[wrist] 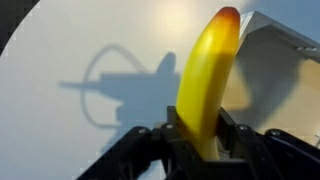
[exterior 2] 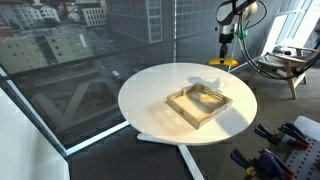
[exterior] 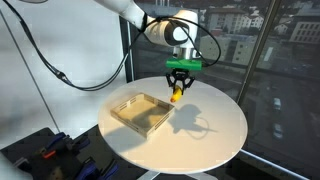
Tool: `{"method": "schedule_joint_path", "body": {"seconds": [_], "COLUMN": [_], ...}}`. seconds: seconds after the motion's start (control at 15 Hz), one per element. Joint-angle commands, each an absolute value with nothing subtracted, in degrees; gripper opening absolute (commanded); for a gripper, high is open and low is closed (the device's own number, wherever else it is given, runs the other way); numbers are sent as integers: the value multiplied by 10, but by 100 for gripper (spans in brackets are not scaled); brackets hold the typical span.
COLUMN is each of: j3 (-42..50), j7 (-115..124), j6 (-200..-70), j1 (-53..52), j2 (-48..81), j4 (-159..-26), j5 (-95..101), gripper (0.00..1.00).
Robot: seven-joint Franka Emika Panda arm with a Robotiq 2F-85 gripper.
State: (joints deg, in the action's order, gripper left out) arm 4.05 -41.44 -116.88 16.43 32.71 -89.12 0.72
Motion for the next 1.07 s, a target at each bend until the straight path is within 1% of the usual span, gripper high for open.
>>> {"method": "schedule_joint_path", "body": {"seconds": [0.0,0.6,1.0], "j3": [34,34,35], "j7": [-430,-446,-448], "j6": [-1171,-1183,-1189], "j1": [160,142,136], "j2": [285,232,209], "j4": [-939,-1034,-1069], "j5": [20,42,45], "gripper": [16,16,16]}}
